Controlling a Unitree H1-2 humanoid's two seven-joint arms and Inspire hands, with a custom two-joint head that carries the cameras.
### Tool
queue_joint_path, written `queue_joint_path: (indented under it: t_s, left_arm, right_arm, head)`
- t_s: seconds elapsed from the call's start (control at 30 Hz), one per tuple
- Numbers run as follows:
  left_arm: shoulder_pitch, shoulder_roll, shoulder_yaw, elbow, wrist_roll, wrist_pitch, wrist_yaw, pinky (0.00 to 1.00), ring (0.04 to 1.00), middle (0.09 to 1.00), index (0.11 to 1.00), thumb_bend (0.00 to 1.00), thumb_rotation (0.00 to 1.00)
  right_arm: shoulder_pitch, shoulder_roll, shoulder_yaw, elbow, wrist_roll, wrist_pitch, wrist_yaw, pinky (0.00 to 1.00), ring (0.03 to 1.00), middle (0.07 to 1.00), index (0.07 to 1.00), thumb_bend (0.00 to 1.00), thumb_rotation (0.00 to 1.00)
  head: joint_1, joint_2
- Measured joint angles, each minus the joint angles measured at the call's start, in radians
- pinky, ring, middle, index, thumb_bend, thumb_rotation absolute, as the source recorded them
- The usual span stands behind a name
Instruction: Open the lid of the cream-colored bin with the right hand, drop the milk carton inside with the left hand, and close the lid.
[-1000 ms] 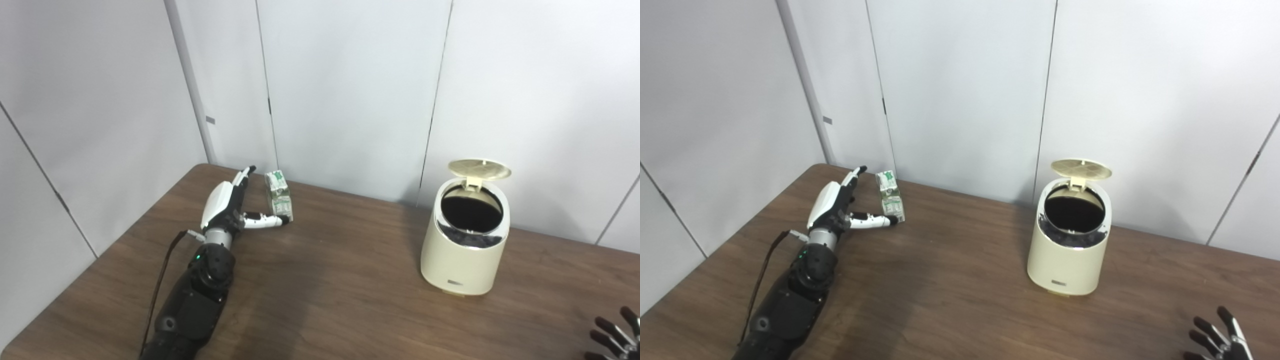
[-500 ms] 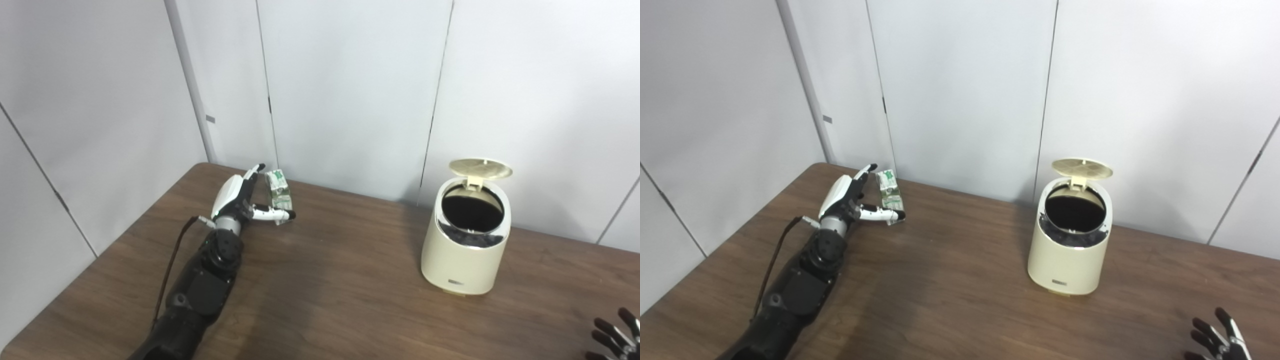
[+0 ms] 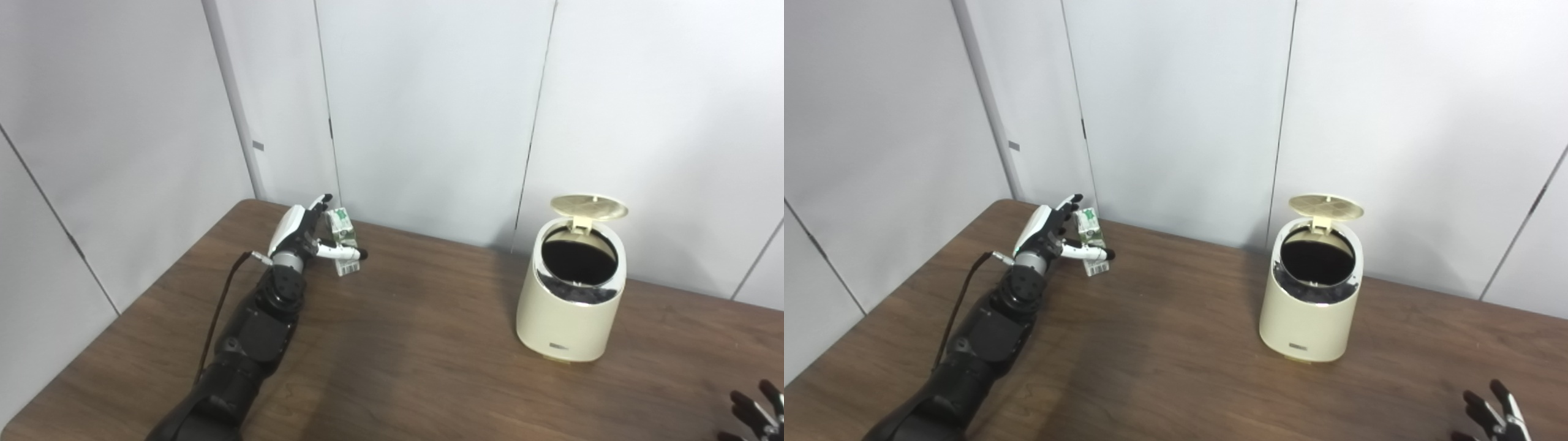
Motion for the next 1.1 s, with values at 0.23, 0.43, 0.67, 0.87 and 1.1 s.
queue_joint_path:
  t_s: [0.23, 0.43, 0.67, 0.87, 1.1]
  left_arm:
    - [-0.009, 0.0, -0.006, 0.003, 0.0, 0.0, 0.002, 0.66, 0.75, 0.809, 0.858, 0.94, 0.05]
    - [-0.011, 0.03, -0.072, 0.006, 0.065, 0.0, 0.027, 0.54, 0.642, 0.719, 0.757, 0.89, 0.0]
    - [-0.011, 0.049, -0.086, 0.006, 0.074, 0.002, 0.028, 0.41, 0.445, 0.551, 0.608, 0.66, 0.0]
    - [-0.011, 0.036, -0.074, -0.008, 0.077, 0.063, 0.041, 0.51, 0.459, 0.508, 0.473, 0.5, 0.0]
    - [-0.007, 0.024, -0.074, -0.038, 0.081, 0.087, 0.063, 0.47, 0.433, 0.505, 0.482, 0.5, 0.0]
  right_arm:
    - [0.003, 0.0, 0.004, -0.01, -0.004, 0.009, -0.001, 0.88, 0.908, 0.903, 1.0, 0.76, 1.0]
    - [0.003, 0.0, 0.004, -0.017, -0.003, 0.022, -0.001, 0.87, 0.908, 0.901, 1.0, 0.75, 1.0]
    - [0.003, 0.0, 0.004, -0.021, -0.002, 0.032, -0.001, 0.92, 0.916, 0.9, 1.0, 0.75, 1.0]
    - [0.003, 0.0, 0.005, -0.021, -0.001, 0.032, -0.001, 0.91, 0.913, 0.897, 0.997, 0.76, 1.0]
    - [0.004, 0.0, 0.006, -0.021, 0.001, 0.029, -0.001, 0.89, 0.91, 0.896, 0.999, 0.76, 1.0]
  head:
    - [0.002, 0.006]
    - [0.005, 0.006]
    - [0.003, 0.009]
    - [0.005, 0.011]
    - [-0.008, 0.011]
